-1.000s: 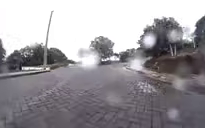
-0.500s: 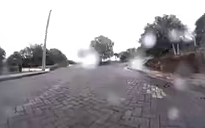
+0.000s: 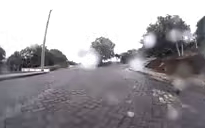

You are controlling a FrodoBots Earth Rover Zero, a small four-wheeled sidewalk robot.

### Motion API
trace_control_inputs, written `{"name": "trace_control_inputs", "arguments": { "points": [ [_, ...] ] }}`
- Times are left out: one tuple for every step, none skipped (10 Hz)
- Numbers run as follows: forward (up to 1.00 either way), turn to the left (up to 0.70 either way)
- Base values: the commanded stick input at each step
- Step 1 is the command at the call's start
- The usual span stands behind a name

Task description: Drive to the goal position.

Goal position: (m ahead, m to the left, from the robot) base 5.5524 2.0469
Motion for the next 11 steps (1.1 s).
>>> {"name": "trace_control_inputs", "arguments": {
  "points": [
    [0.85, 0.0],
    [0.85, 0.0],
    [0.85, 0.0],
    [0.85, 0.0],
    [0.85, 0.0],
    [0.85, 0.0],
    [0.85, 0.0],
    [0.85, 0.0],
    [0.85, 0.0],
    [0.85, 0.0],
    [0.85, 0.0]
  ]
}}
